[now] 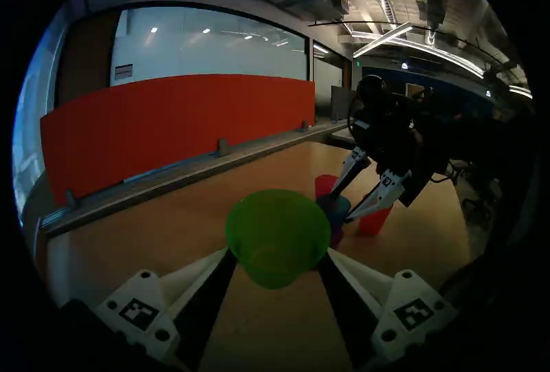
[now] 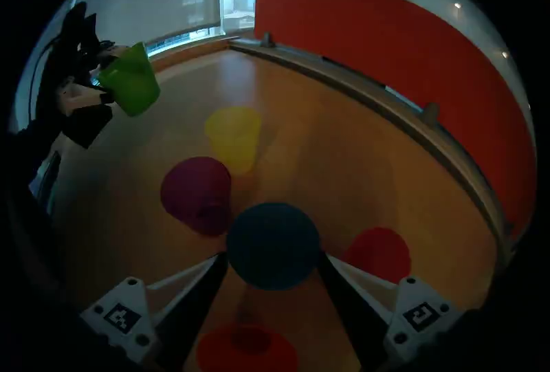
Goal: Pour water
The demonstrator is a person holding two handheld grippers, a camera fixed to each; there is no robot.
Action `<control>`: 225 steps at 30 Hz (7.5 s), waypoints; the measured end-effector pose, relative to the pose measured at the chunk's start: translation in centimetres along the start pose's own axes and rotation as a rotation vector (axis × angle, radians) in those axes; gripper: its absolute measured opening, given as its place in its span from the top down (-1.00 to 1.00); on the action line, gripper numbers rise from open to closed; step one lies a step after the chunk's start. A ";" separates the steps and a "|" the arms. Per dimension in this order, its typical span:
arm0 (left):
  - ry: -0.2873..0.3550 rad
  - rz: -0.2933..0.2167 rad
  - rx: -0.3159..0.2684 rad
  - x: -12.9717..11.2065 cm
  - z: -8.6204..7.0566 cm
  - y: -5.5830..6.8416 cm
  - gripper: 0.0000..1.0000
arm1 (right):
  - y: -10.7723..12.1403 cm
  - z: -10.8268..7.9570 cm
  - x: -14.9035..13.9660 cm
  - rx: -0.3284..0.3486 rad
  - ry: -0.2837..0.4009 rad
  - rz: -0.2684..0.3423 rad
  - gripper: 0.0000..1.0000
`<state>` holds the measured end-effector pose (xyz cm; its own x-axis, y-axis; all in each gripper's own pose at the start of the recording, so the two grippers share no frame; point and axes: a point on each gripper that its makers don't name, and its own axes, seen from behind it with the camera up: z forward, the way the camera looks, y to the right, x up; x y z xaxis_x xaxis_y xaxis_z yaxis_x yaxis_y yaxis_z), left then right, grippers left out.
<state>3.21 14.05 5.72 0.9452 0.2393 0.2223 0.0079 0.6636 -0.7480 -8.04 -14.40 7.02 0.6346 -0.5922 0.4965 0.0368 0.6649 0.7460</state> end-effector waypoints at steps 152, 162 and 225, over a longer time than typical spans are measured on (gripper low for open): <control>0.158 0.018 0.008 7.0 -4.3 4.9 -0.63 | -5.0 -20.1 14.1 -0.077 0.804 0.049 -0.80; 0.171 0.021 0.001 7.5 -4.5 5.5 -0.63 | -5.1 -20.3 14.1 -0.082 0.806 0.041 -0.80; 0.199 0.003 -0.137 7.2 -3.5 12.3 -0.62 | -5.2 -21.9 16.4 -0.221 0.721 -0.293 -0.79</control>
<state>11.29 21.42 -4.05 0.9908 0.0883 0.1024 0.0361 0.5572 -0.8296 19.11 -17.55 1.58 0.9145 -0.3670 -0.1701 0.3825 0.6479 0.6587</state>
